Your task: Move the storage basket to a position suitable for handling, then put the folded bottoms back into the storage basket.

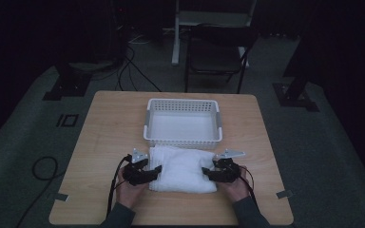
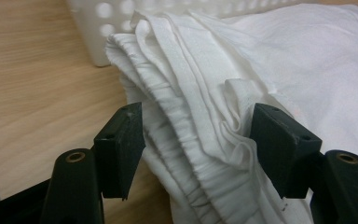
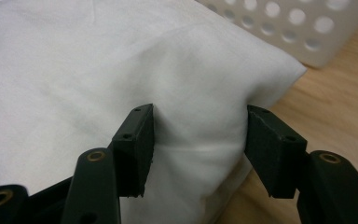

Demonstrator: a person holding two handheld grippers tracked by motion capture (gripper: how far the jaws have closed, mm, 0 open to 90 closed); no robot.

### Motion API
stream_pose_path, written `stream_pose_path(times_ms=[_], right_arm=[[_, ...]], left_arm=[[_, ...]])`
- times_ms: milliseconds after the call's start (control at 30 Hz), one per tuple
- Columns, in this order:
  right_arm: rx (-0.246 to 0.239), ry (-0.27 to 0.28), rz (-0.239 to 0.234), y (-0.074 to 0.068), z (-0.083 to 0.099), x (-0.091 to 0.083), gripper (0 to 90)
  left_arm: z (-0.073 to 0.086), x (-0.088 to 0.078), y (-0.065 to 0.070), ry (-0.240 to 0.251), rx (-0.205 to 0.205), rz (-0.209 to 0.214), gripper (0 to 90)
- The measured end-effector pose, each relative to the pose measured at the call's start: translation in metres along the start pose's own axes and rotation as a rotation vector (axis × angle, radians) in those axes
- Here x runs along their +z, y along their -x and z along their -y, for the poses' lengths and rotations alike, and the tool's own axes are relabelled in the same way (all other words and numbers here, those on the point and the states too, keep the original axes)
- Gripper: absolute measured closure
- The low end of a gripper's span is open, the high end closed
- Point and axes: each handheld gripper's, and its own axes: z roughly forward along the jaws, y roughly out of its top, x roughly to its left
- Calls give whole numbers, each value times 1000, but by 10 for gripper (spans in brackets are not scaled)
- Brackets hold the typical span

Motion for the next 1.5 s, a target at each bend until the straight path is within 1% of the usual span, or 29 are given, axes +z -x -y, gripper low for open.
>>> stream_pose_path(times_ms=[100,200,267,333,567,700,733,800,833,867,900,967,1067,1200,1233,1267,1333,1367,1467,1500], right_arm=[[4,10,-3,1,-6,8,432],[14,15,-8,3,-11,15,431],[8,15,-2,2,-15,18,430],[-4,16,6,1,-17,20,431],[-12,12,6,1,-17,20,422],[-12,9,8,2,-17,20,408],[-8,8,9,2,-17,20,400],[-5,9,12,2,-17,19,385],[-9,11,12,2,-17,19,380],[-9,11,12,2,-17,19,380],[-10,12,15,2,-17,18,373],[-9,11,18,2,-18,17,370],[-7,5,14,2,-18,17,370],[-6,5,14,2,-18,17,366],[-4,5,15,2,-18,17,365],[-2,4,17,2,-17,17,362],[0,5,20,2,-17,17,361],[-1,6,22,2,-17,17,361],[-4,9,24,2,-18,16,359],[-5,9,26,2,-18,15,348]], left_arm=[[-2,0,-4,2,7,-19,349],[-3,0,-9,6,-4,-30,349],[-5,0,-11,7,-15,-34,349],[-6,0,-12,6,-10,-47,340],[-7,-1,-13,12,-13,-44,307],[-9,-5,-15,27,-41,-29,297],[-9,-7,-16,35,-46,-21,289],[-11,-12,-17,63,-58,-24,281],[-13,-14,-17,76,-62,-16,274],[-13,-14,-17,76,-62,-16,266],[-16,-17,-18,95,-66,9,266],[-20,-17,-17,113,-60,42,253],[-27,-14,-12,123,-55,69,238],[-29,-6,-1,117,-28,84,170],[-28,-3,2,105,-17,60,149],[-28,-1,3,99,-18,44,122],[-26,6,2,85,-29,32,88],[-25,10,1,72,-33,16,82],[-20,21,-5,25,-32,-65,72],[-18,25,-8,6,-36,-55,59]])
